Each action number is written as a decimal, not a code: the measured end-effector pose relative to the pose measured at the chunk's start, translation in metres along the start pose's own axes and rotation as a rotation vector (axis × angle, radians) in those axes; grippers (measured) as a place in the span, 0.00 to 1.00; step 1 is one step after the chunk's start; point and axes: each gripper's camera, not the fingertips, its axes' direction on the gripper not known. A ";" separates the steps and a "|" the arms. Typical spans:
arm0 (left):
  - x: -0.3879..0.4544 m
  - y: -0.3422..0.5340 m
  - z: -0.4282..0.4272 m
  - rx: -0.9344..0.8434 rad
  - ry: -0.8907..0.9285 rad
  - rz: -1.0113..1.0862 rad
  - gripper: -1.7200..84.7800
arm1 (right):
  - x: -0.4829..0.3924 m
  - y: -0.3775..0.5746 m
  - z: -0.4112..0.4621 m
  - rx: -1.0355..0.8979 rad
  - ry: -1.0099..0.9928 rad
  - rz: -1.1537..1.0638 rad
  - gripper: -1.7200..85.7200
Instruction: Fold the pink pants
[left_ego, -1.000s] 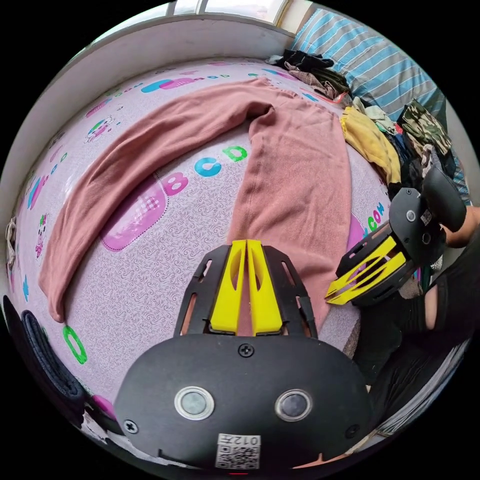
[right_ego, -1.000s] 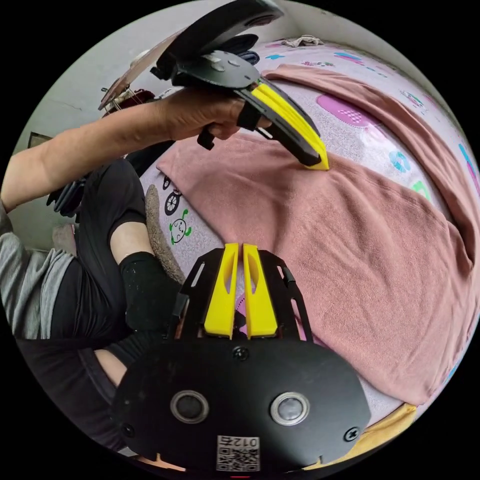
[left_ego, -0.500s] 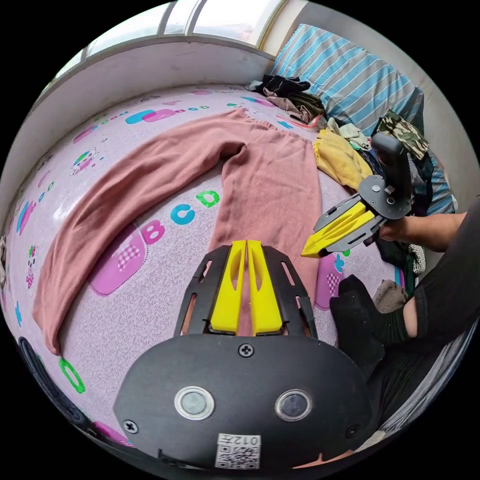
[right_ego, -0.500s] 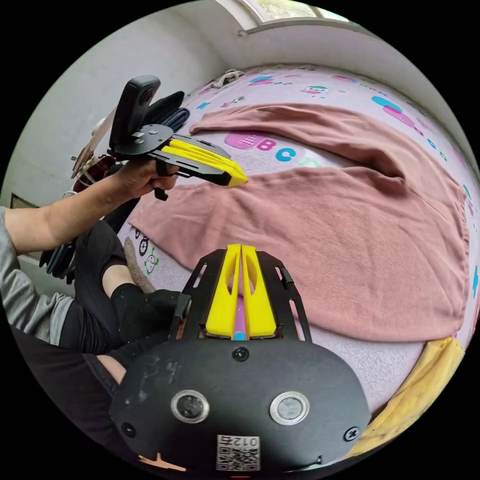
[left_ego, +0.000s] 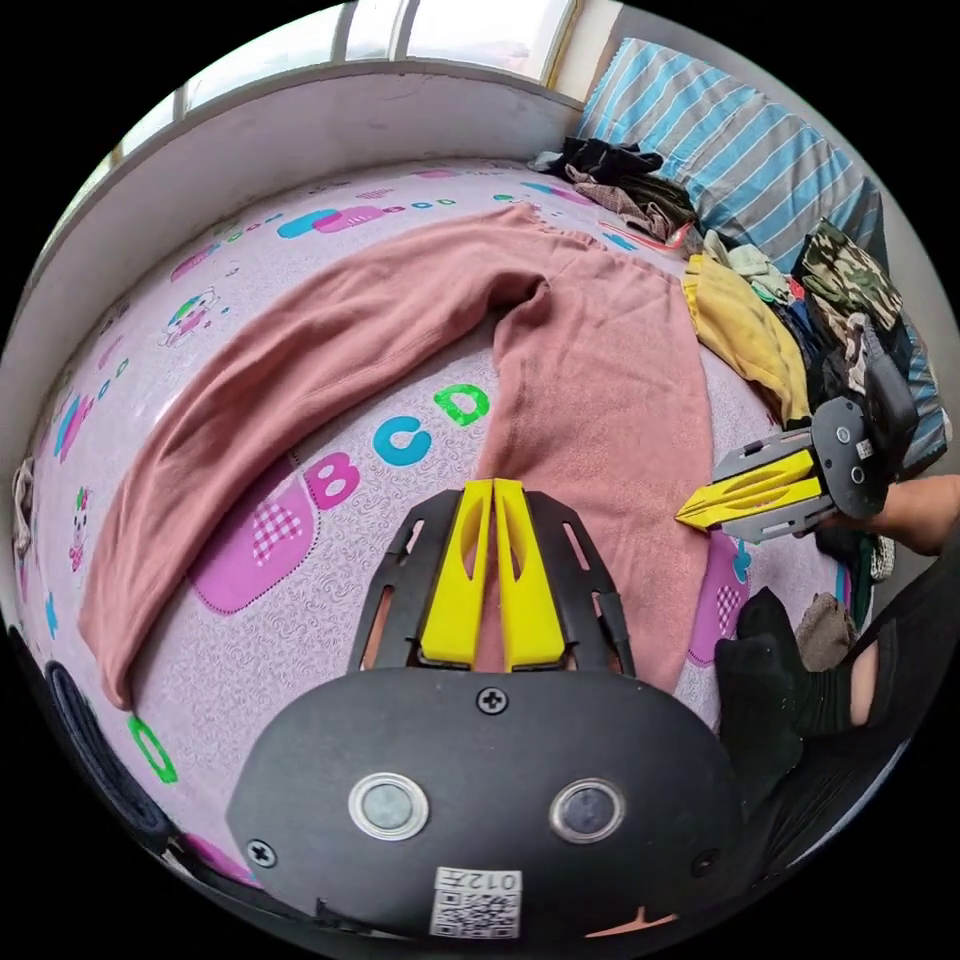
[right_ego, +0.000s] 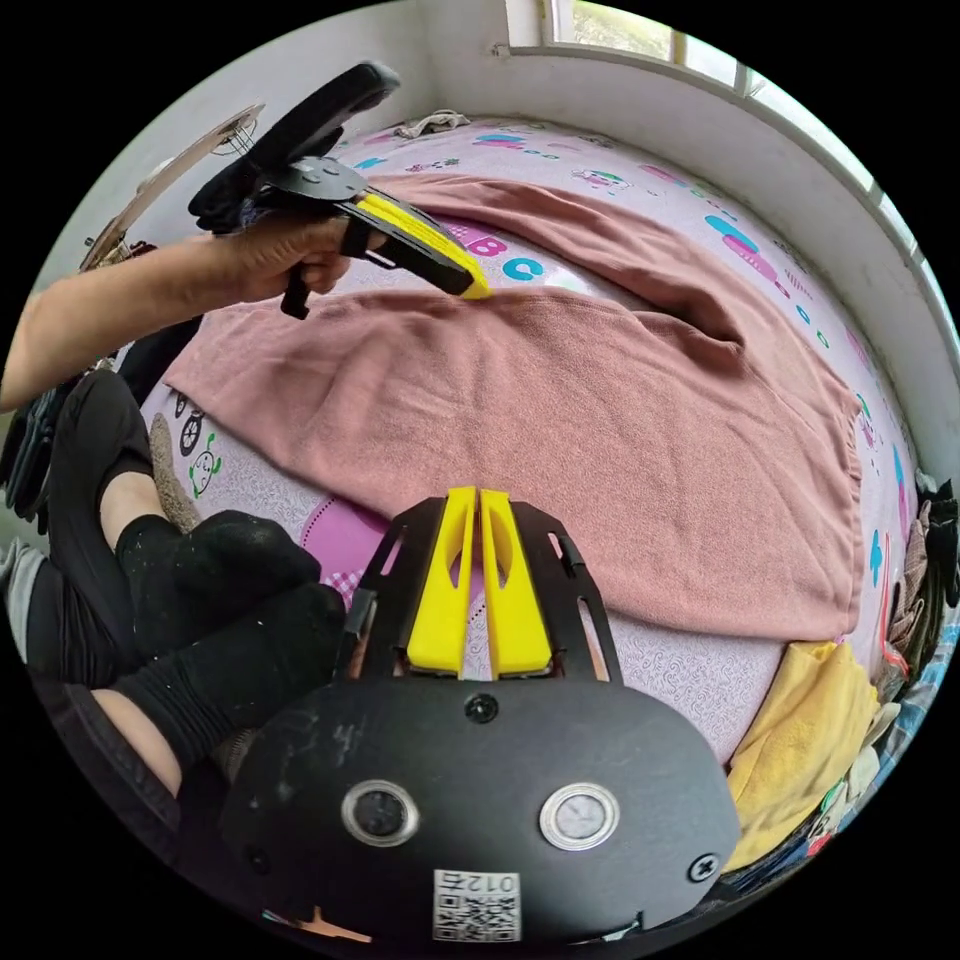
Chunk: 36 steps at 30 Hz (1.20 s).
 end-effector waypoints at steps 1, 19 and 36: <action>0.000 0.006 -0.007 0.018 -0.016 -0.011 0.03 | 0.002 -0.002 0.000 -0.006 -0.018 0.011 0.06; 0.003 0.275 -0.094 0.195 -0.377 -1.049 0.11 | 0.020 -0.062 0.051 0.221 0.130 0.146 0.16; 0.014 0.278 -0.090 0.233 -0.415 -1.000 0.15 | 0.049 -0.061 0.060 0.232 0.103 0.146 0.17</action>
